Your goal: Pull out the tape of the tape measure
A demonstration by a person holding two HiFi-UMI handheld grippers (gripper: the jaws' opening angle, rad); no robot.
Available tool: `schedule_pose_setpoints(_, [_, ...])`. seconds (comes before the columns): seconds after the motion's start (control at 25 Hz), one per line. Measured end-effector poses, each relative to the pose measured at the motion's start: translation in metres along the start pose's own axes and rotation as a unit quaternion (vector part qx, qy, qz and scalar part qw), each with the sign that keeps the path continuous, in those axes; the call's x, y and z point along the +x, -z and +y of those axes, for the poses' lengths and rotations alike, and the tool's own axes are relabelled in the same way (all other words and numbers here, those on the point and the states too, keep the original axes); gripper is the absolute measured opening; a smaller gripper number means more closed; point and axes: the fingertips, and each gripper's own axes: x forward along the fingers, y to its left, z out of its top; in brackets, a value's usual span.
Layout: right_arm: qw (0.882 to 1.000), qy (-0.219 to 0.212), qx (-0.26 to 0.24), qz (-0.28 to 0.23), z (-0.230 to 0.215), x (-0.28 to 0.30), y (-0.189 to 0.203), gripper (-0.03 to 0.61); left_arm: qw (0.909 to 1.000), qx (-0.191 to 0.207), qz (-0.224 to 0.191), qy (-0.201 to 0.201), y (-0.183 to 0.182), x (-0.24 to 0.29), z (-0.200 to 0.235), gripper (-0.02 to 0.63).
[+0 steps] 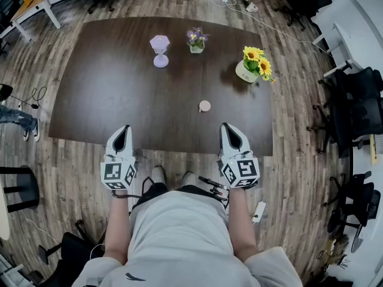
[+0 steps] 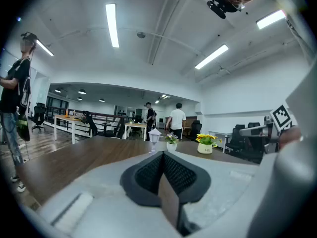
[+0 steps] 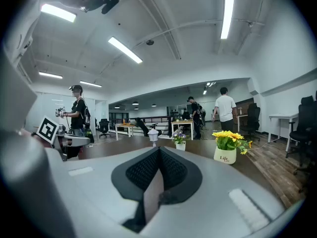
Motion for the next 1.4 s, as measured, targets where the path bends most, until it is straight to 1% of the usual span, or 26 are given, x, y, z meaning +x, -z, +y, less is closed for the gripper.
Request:
schedule_pose_setpoints(0.4, [1.000,0.000,-0.002,-0.001,0.002,-0.007,-0.001,-0.002,1.0000,0.000,0.001,0.001,0.002,-0.006,-0.004,0.006])
schedule_pose_setpoints(0.64, [1.000,0.003,0.012,-0.011,-0.002,-0.009,-0.003,0.000,1.0000,0.001,0.002,0.001,0.003,-0.006,-0.005,0.006])
schedule_pose_setpoints(1.24, [1.000,0.009,0.012,0.019,-0.018,0.008,0.013,0.003,1.0000,0.007,0.006,-0.001,0.003,0.001,0.004,0.006])
schedule_pose_setpoints(1.4, [0.999,0.008,0.018,0.031,-0.023,0.018,0.023,0.023,1.0000,0.005,0.004,-0.003,0.000,0.007,0.009,0.006])
